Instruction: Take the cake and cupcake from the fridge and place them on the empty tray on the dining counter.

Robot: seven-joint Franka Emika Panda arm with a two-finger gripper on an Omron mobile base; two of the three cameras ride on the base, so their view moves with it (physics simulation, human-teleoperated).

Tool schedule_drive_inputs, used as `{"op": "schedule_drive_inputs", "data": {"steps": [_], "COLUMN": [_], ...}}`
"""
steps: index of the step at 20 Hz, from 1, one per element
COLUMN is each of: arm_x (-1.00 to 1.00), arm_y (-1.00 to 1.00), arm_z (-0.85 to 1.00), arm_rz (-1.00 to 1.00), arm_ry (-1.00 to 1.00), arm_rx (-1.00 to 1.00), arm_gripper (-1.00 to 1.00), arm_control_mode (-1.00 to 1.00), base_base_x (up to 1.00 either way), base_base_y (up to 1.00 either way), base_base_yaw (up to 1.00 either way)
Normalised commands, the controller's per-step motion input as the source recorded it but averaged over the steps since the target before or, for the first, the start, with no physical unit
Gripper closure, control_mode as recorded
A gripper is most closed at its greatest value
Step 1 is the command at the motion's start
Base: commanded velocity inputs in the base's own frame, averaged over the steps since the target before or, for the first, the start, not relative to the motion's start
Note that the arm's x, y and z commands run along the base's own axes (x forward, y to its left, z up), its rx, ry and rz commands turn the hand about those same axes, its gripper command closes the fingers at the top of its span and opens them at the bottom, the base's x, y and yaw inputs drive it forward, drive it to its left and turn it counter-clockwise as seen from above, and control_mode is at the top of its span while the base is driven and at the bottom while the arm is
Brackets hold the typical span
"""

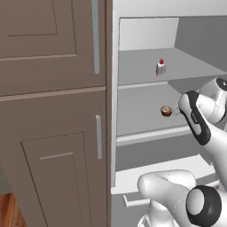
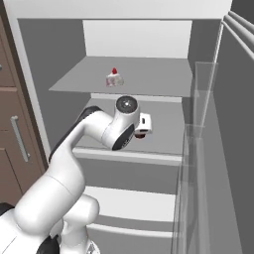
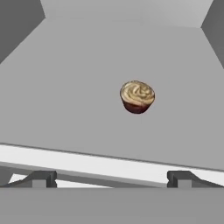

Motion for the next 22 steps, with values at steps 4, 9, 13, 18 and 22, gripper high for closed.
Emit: {"op": "schedule_drive_inputs", "data": {"steps": [4,9,13,18,22], "arm_x": [0.07,0.14,0.19,0.11,0.1], "arm_y": [0.0,0.0,0.0,0.0,0.0], "arm_z": [-0.19,-0.17,-0.14,-0.02,0.0], "arm_rz": [0.0,0.0,0.0,0.0,0.0], "arm_ry": [-0.02,-0.01,0.0,0.0,0.0], "arm_rx": [0.0,0.0,0.0,0.0,0.0], "arm_gripper": [-1.0,-1.0,-1.0,-1.0,-1.0], "arm_control_mode": [-1.0,-1.0,-1.0,-1.0,-1.0], "base_base_x": [0.0,0.0,0.0,0.0,0.0], "base_base_y": [0.0,0.0,0.0,0.0,0.0], "base_base_yaw": [0.0,0.0,0.0,0.0,0.0]}}
